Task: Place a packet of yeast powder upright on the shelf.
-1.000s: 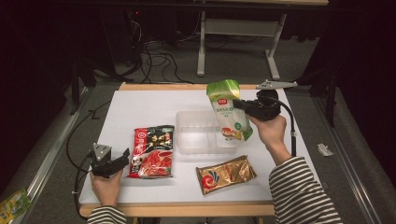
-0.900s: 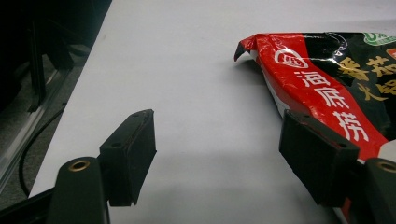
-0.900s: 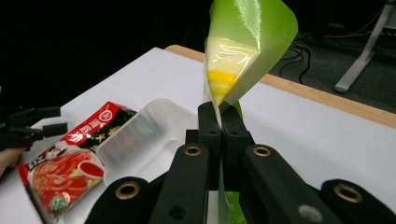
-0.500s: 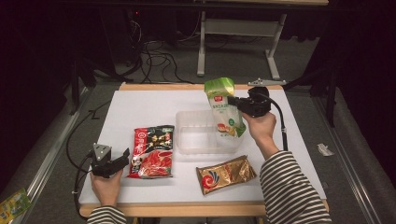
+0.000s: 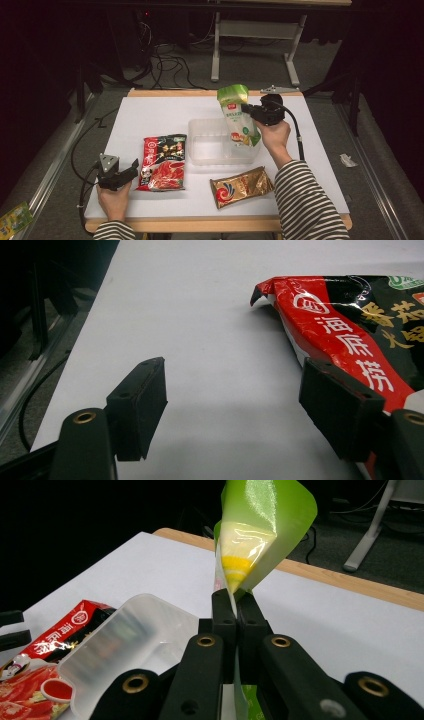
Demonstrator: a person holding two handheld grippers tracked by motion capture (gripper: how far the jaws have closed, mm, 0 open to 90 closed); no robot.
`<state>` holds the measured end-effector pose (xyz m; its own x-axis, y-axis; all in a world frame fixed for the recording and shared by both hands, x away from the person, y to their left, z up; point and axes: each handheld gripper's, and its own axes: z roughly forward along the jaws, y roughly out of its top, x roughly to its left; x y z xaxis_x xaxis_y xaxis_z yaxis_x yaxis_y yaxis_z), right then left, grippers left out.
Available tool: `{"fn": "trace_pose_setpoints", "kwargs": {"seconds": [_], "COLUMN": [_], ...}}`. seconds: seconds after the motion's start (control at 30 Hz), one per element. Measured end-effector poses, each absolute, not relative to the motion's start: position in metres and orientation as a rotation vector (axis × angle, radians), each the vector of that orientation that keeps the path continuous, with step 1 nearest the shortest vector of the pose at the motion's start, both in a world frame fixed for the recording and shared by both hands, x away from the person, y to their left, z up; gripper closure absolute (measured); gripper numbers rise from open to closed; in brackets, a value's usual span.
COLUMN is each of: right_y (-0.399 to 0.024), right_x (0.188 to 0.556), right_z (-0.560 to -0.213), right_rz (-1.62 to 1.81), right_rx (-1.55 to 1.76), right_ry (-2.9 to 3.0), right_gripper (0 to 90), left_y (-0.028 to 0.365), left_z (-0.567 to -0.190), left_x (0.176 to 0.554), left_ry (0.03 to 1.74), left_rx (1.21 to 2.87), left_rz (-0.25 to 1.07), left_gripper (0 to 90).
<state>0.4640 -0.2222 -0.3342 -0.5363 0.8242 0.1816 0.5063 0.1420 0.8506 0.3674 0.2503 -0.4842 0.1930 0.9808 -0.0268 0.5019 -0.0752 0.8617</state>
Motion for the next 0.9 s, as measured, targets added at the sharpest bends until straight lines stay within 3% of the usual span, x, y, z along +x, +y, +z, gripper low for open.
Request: {"fn": "trace_pose_setpoints", "kwargs": {"seconds": [0.9], "right_y": [-0.232], "right_x": [0.448], "right_z": [-0.345], "right_rz": [1.210], "right_rx": [1.229], "right_ry": [2.222], "right_gripper": [89.6], "left_y": [0.250], "left_z": [-0.484], "left_x": [0.368], "left_ry": [1.420], "left_rx": [1.691], "left_rz": [0.778], "left_gripper": [27.7]}}
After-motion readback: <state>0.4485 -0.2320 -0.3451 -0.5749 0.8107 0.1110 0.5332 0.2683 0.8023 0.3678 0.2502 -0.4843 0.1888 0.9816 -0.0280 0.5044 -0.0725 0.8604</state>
